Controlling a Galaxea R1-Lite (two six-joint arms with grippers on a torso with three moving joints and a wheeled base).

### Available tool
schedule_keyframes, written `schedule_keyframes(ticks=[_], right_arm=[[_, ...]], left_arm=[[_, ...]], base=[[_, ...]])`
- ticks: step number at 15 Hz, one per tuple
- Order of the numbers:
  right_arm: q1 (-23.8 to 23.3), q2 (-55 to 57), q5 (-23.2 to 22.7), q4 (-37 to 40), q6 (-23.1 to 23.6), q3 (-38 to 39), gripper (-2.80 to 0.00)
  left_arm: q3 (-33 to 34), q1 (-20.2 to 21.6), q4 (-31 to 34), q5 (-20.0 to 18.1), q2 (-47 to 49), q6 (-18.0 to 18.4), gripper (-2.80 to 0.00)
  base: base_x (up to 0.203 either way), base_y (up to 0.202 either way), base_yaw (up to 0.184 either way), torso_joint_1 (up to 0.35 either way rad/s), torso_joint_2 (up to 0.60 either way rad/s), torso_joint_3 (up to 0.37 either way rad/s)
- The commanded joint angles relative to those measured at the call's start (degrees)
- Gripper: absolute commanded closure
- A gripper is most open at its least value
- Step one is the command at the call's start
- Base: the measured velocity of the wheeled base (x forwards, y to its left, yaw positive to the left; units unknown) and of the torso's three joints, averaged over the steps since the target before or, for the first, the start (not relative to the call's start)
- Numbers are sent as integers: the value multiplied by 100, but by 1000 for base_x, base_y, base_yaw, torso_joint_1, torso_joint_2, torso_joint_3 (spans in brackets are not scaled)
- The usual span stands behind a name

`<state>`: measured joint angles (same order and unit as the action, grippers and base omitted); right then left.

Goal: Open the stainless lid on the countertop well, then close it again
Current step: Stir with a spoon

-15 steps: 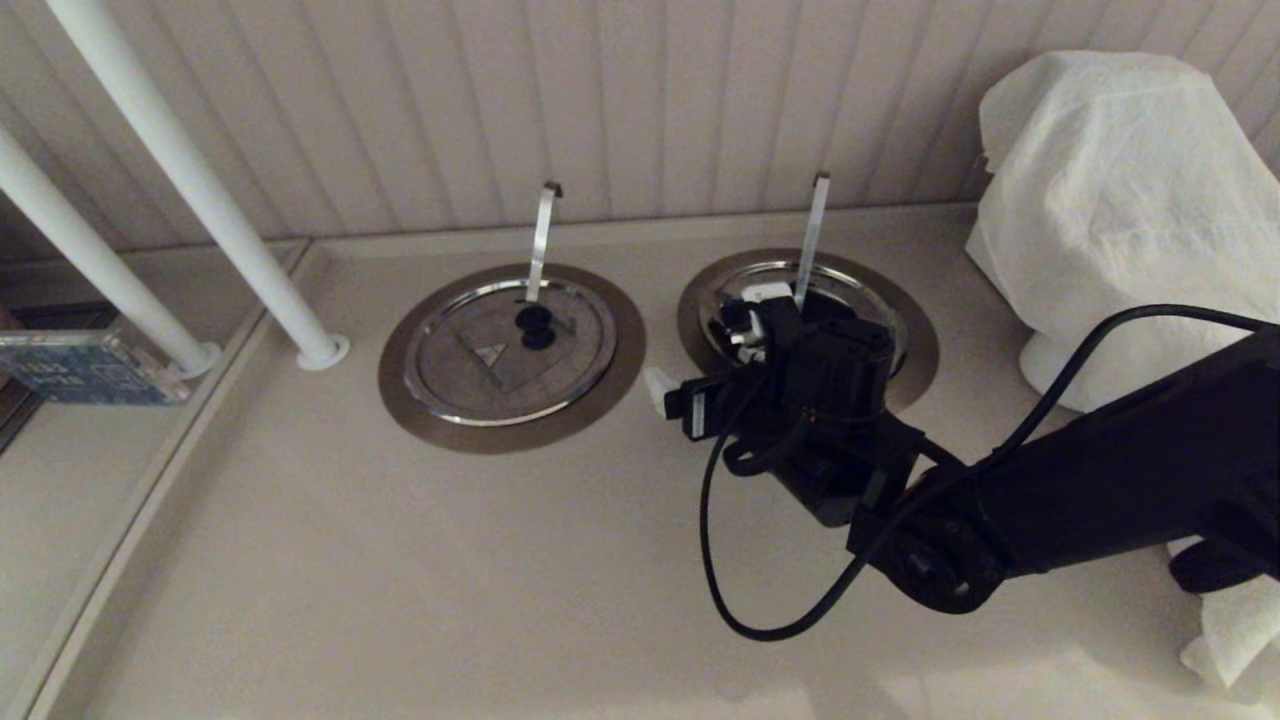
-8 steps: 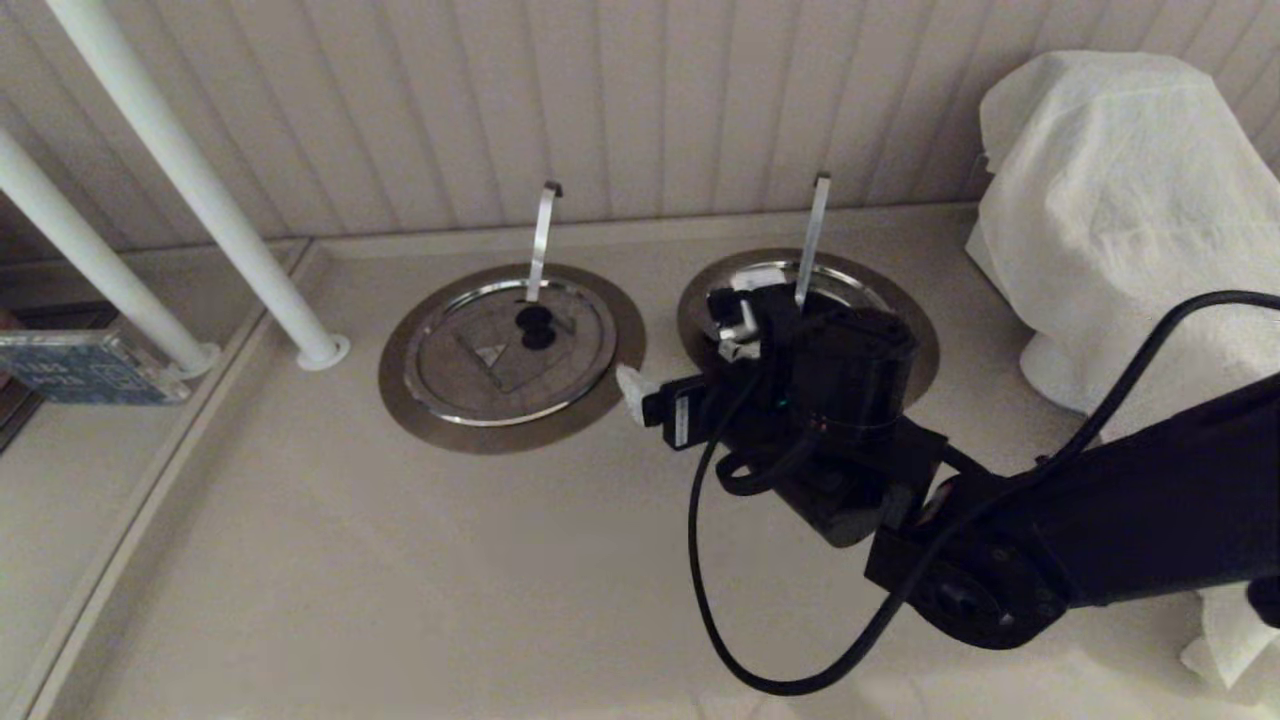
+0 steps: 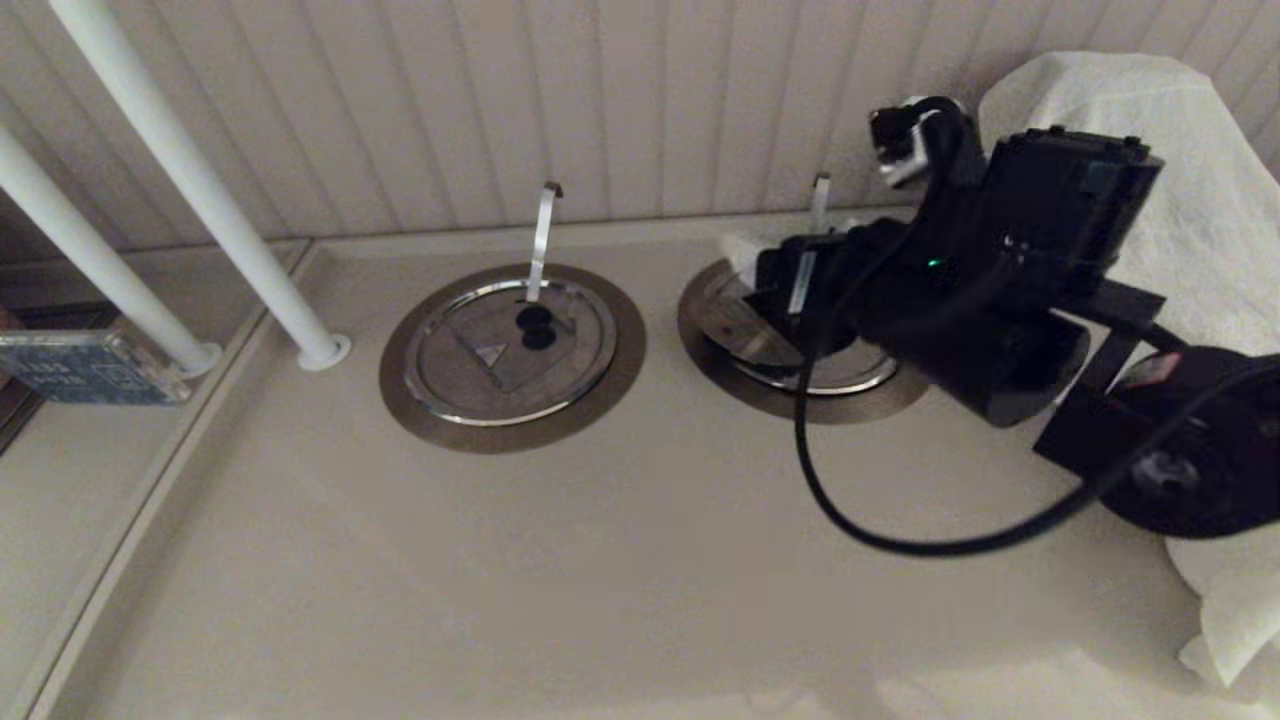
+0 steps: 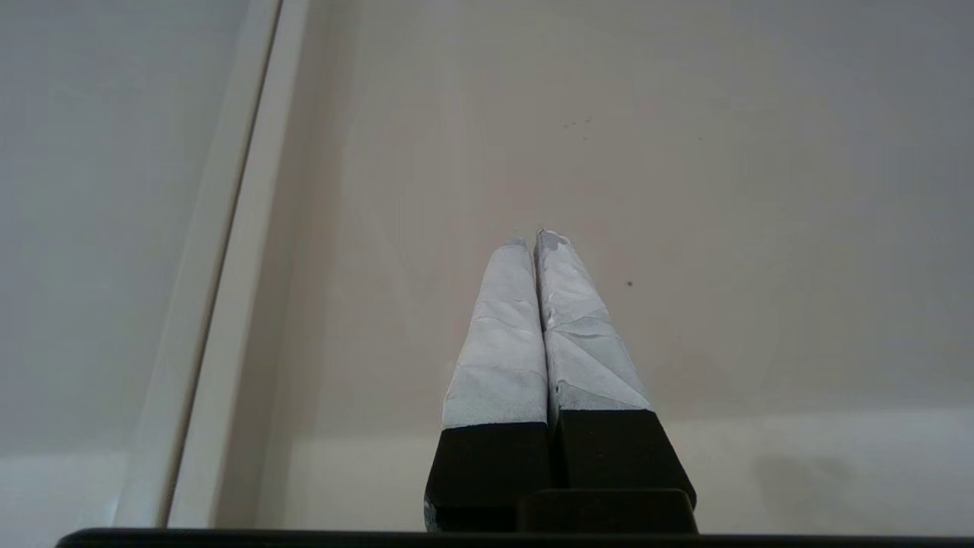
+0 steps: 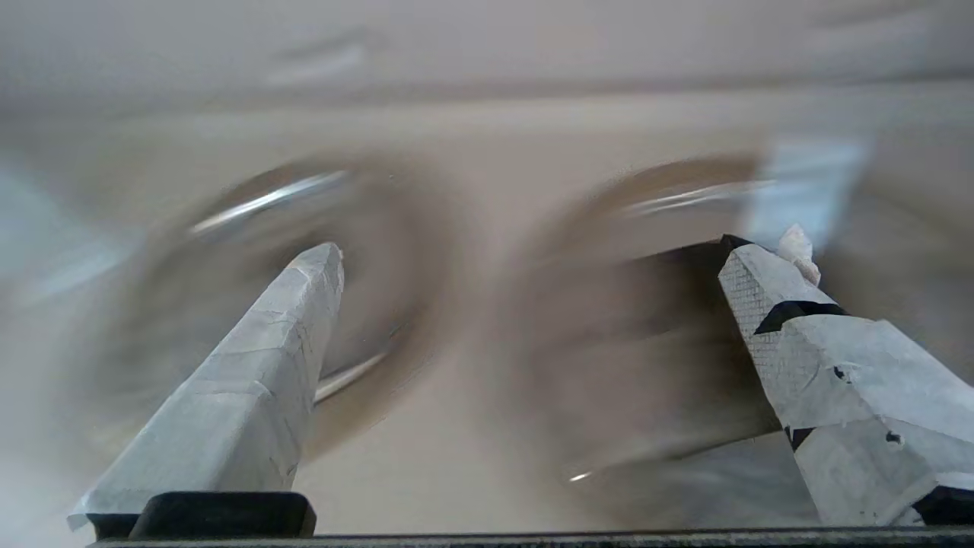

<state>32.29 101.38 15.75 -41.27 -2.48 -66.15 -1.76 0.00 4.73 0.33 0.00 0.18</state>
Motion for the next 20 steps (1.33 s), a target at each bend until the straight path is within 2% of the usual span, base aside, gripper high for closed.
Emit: schedule_keyframes(ticks=[1, 3, 5, 9, 10, 11, 14, 17, 20], right_arm=[[-790, 636, 6, 114, 14, -534, -280], [-1366, 1394, -9, 544, -72, -1405, -280], [-1727, 1996, -40, 1004, -184, -2346, -280], [-2067, 3000, -151, 2017, -251, -4294, -280], [-2155, 3248, -337, 2346, -257, -4646, -280], [-2205, 3329, -716, 2482, -265, -4721, -280], [-2239, 3429, -899, 2505, -261, -4714, -280], [-2322, 3552, -1285, 2324, -279, -4714, -280], [-2332, 3626, -1343, 1998, -270, -4714, -280]], left_arm=[[0, 0, 2, 2, 0, -1, 0], [0, 0, 2, 2, 0, -1, 0], [0, 0, 2, 2, 0, -1, 0], [0, 0, 2, -5, 0, -1, 0], [0, 0, 2, 2, 0, -1, 0], [0, 0, 2, 2, 0, -1, 0], [0, 0, 2, -1, 0, -1, 0], [0, 0, -7, 2, 0, -1, 0], [0, 0, 2, 2, 0, -1, 0]], base=[[0, 0, 0, 0, 0, 0], [0, 0, 0, 0, 0, 0], [0, 0, 0, 0, 0, 0], [0, 0, 0, 0, 0, 0], [0, 0, 0, 0, 0, 0], [0, 0, 0, 0, 0, 0], [0, 0, 0, 0, 0, 0], [0, 0, 0, 0, 0, 0], [0, 0, 0, 0, 0, 0]])
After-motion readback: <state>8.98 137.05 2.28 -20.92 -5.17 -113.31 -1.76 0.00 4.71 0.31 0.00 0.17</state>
